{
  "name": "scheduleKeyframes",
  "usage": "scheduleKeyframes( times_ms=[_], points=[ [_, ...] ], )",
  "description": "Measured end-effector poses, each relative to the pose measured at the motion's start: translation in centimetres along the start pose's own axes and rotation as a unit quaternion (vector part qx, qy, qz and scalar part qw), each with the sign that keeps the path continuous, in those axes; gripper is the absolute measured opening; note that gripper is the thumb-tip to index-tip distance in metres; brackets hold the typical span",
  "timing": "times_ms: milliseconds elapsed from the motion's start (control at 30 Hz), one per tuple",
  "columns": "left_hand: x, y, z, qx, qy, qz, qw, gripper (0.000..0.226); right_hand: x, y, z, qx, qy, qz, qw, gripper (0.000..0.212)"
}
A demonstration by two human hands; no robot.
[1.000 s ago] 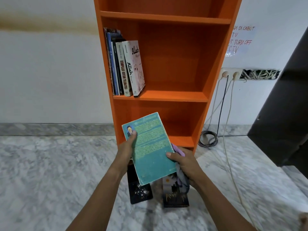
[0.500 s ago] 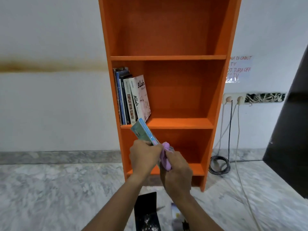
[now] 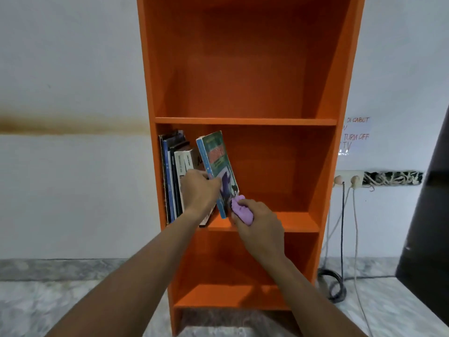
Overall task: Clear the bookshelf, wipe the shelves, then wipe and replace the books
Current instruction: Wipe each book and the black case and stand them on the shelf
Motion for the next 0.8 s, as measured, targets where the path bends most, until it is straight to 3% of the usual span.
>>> scheduleKeyframes(
  times_ms=[300, 500, 700, 800],
  points=[
    [1.6, 7.3, 3.1, -0.012, -0.08, 0.105, 0.991, 0.025, 8.5, -3.1, -0.1, 0.033, 0.077, 0.053, 0.995, 0.03],
    [1.2, 8.6, 2.8, -0.004, -0.078, 0.178, 0.981, 0.024, 10.5, -5.4, -1.6, 0.063, 0.112, 0.041, 0.991, 0.046],
    [0.4, 7.6, 2.1, -0.014, -0.09, 0.232, 0.968, 0.026, 9.0, -6.4, -2.8, 0.079, 0.133, 0.041, 0.987, 0.024],
    [-0.2, 7.7, 1.5, -0.038, -0.1, 0.216, 0.97, 0.023, 8.2, -6.5, -3.5, 0.074, 0.141, 0.042, 0.986, 0.023]
  ],
)
Point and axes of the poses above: each hand's wrist, its own z-axis towards the middle knuckle, its own x-axis out of the palm, y = z × x, the point moved 10 cm from there along z, towards the middle knuckle, and after that the axes turned 13 degrees about -z, right-handed, at the moved point
